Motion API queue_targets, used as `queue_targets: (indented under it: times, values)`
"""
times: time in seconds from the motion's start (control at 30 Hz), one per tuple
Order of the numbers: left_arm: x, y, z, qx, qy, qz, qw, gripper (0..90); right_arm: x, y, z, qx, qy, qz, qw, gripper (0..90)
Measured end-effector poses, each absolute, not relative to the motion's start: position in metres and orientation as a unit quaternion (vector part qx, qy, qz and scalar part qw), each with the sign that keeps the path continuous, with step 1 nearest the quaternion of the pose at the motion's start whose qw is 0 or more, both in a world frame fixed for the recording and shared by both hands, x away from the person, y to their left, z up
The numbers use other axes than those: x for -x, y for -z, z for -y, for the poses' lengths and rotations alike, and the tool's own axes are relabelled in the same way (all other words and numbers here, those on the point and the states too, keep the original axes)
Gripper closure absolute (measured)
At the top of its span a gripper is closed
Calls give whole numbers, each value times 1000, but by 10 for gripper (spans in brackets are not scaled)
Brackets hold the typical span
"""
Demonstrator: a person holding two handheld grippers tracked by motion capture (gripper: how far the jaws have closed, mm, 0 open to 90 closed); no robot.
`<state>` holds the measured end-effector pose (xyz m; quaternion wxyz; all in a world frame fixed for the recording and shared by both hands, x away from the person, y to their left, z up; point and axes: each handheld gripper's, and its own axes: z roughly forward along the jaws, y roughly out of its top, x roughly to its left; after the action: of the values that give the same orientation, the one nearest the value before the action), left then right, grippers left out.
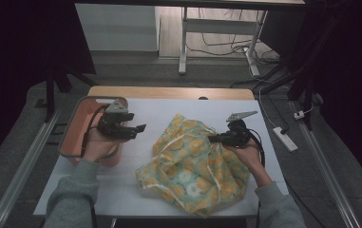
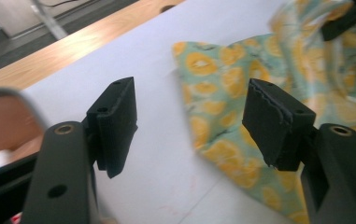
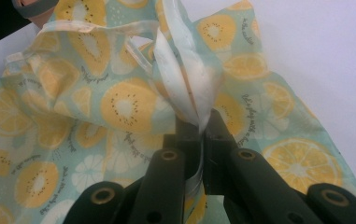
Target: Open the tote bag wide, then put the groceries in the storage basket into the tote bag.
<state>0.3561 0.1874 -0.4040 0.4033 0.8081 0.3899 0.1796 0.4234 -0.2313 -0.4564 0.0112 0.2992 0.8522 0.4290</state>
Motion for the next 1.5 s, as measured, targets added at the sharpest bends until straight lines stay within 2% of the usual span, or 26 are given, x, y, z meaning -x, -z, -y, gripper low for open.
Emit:
queue_targets:
  times: [0.27,1.0,1.5]
  values:
    - [-361,405,-209,-800,-178,-412,399,334,-425,458,229,-297,-427,-854,10,867]
    - [-386,432,-258,-783,-206,-507,296,314,-423,459,230,-300,-421,-856,15,866]
    - [-425,480,-274,-790,-156,-555,210,294,-424,465,225,-300,-410,-861,9,866]
